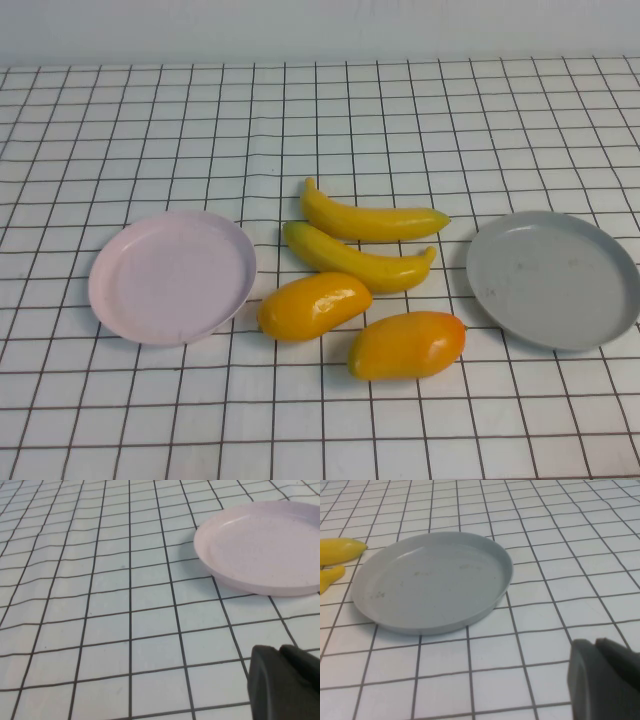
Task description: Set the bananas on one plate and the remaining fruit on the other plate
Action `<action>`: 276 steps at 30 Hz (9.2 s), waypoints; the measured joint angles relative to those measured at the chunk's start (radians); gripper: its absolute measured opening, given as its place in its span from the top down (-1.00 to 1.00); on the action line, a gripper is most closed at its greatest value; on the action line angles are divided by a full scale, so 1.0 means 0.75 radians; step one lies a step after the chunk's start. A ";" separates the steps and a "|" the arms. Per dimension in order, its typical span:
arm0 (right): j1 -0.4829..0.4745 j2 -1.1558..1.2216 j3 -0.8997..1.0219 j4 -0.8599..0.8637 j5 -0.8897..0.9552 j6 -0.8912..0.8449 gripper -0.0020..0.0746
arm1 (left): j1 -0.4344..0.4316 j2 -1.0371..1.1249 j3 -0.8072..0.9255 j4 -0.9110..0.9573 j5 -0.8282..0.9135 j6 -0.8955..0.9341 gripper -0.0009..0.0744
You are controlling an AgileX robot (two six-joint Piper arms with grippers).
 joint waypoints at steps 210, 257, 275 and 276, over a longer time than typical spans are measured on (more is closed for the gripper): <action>0.000 0.000 0.000 0.000 0.000 0.000 0.99 | -0.833 2.336 -1.803 -0.282 0.316 0.705 -0.48; 0.000 0.000 0.000 0.000 0.000 0.000 0.99 | -0.427 1.174 -0.990 -0.152 0.118 0.062 0.97; 0.000 0.000 0.000 0.000 0.000 0.000 0.99 | -0.427 0.456 -0.620 0.114 0.465 -0.356 0.98; 0.000 0.000 0.000 0.000 0.000 0.000 0.99 | -0.427 0.432 -0.604 0.140 0.457 -0.375 0.98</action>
